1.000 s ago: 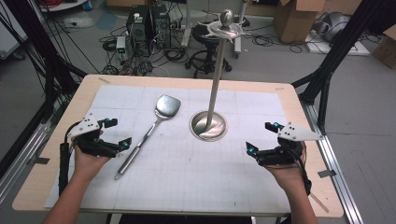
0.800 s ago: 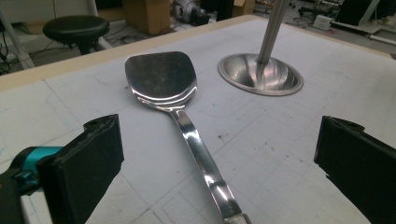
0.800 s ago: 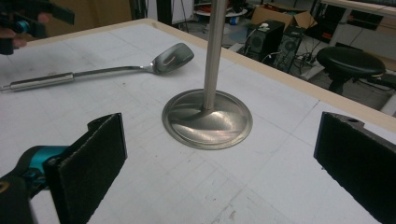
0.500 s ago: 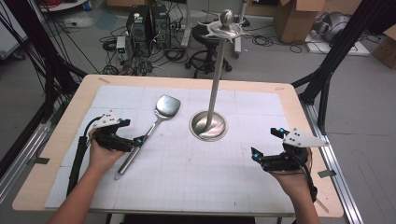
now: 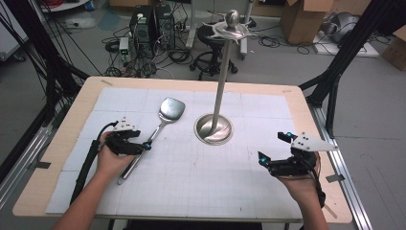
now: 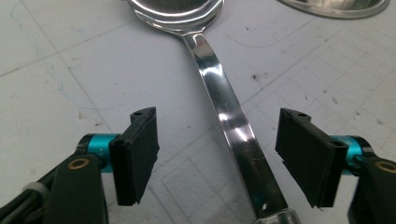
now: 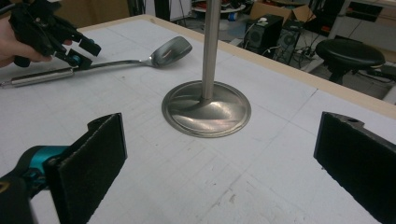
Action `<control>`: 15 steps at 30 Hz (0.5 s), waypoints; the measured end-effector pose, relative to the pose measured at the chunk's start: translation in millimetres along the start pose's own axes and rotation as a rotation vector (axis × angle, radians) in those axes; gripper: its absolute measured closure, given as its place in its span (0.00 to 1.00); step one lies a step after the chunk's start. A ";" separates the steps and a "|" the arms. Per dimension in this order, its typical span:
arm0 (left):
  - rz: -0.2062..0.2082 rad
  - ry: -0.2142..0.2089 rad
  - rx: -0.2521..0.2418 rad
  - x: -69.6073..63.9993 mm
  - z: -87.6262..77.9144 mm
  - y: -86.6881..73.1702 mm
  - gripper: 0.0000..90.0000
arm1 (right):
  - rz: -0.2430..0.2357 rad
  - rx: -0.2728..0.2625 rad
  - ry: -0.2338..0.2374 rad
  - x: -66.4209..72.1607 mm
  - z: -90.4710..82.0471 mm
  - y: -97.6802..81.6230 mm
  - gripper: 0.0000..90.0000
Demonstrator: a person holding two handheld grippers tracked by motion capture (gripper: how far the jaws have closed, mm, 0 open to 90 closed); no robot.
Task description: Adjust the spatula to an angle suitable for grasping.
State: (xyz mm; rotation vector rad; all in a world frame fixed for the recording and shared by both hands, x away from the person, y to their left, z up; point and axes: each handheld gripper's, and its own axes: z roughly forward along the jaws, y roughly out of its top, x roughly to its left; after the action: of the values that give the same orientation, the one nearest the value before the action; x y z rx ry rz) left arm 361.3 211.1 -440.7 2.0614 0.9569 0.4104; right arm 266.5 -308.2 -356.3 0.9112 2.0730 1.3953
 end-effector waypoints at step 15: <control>-0.015 0.005 0.071 -4.4 6.3 -0.1 0.51 | -0.003 0.005 0.012 0.4 2.4 -0.3 0.01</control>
State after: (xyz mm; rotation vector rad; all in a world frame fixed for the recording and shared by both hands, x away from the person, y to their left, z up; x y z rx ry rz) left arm 362.0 204.5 -444.5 2.1165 1.0022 0.3784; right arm 267.9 -306.5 -357.5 0.9037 2.0872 1.3979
